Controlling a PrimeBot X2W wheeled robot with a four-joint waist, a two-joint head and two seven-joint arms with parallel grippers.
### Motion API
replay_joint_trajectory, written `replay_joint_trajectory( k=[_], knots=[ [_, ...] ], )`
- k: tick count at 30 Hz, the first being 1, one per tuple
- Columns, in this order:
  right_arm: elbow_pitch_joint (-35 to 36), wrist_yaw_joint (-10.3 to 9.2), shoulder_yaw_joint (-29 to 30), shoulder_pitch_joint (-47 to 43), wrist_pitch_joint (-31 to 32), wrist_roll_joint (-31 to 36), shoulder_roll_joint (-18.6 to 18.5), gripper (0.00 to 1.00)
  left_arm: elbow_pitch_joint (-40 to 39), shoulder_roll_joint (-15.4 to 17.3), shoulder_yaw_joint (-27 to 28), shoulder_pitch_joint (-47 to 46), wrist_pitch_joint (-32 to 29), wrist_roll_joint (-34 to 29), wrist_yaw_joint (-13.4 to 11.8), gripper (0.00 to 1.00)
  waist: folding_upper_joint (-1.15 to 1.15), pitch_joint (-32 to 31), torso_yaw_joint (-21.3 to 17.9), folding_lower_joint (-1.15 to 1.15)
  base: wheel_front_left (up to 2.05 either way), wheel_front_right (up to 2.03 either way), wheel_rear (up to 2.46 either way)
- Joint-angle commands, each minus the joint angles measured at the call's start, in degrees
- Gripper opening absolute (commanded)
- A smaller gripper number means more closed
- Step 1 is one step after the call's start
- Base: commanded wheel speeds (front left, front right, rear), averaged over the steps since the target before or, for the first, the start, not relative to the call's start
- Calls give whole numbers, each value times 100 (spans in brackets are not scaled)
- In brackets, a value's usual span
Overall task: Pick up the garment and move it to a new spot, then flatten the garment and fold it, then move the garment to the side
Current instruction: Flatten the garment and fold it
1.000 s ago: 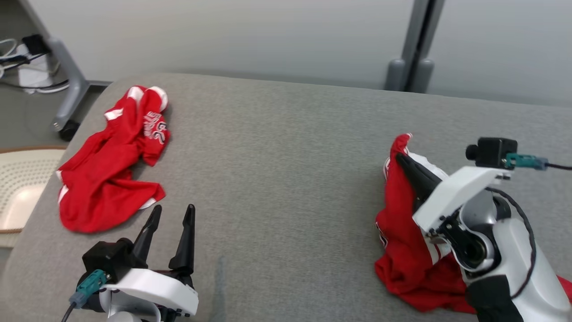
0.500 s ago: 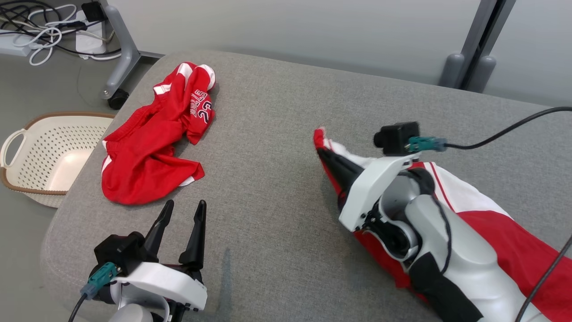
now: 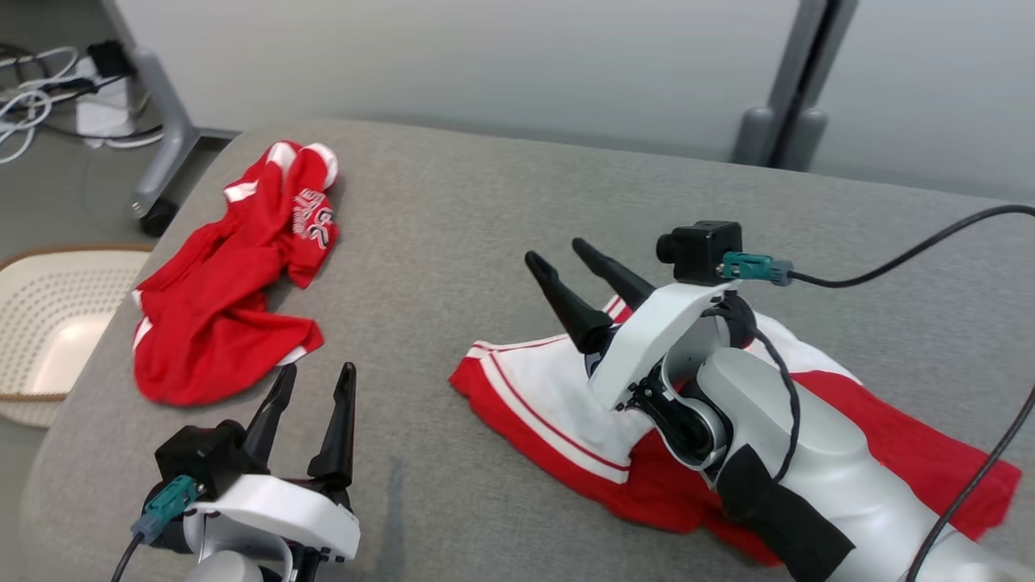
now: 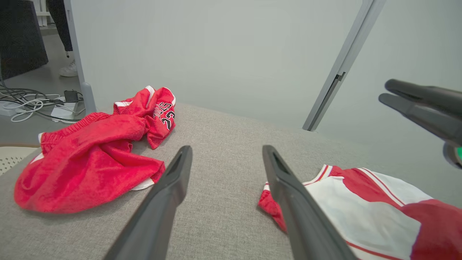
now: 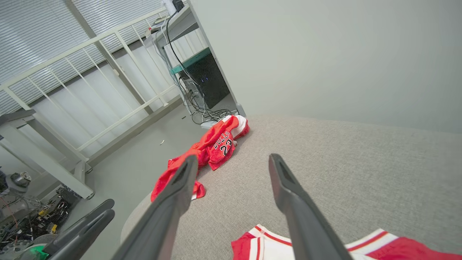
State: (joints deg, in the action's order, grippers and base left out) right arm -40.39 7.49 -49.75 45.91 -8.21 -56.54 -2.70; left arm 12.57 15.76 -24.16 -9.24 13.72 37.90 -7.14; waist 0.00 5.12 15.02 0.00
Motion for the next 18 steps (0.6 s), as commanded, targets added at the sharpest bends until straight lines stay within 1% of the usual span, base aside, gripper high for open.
replay_joint_trajectory(
  k=[1,7,11,13,17,18],
  knots=[
    [-87,1,93,37,-196,99,-63,100,-36,65,39,88,13,7,-53,100,0,-217,-340,0,0,0,0],
    [37,1,538,-306,-562,505,-547,100,-220,156,88,207,-42,25,-170,100,0,-378,-916,0,0,0,0],
    [404,1,1124,-883,-668,771,-872,100,-309,212,129,281,-83,39,-249,100,0,-417,-1205,0,0,0,0],
    [621,1,1487,-1243,-688,1048,-1052,100,-346,232,155,296,-92,53,-285,100,0,-428,-1312,0,0,0,0],
    [1037,1,2385,-2141,-702,1596,-1162,100,-402,268,192,359,-89,86,-333,100,0,-436,-1483,0,0,0,0],
    [1037,1,2385,-2141,-702,1596,-1162,100,-402,268,192,359,-89,86,-333,100,0,-436,-1483,0,0,0,0]
  ],
)
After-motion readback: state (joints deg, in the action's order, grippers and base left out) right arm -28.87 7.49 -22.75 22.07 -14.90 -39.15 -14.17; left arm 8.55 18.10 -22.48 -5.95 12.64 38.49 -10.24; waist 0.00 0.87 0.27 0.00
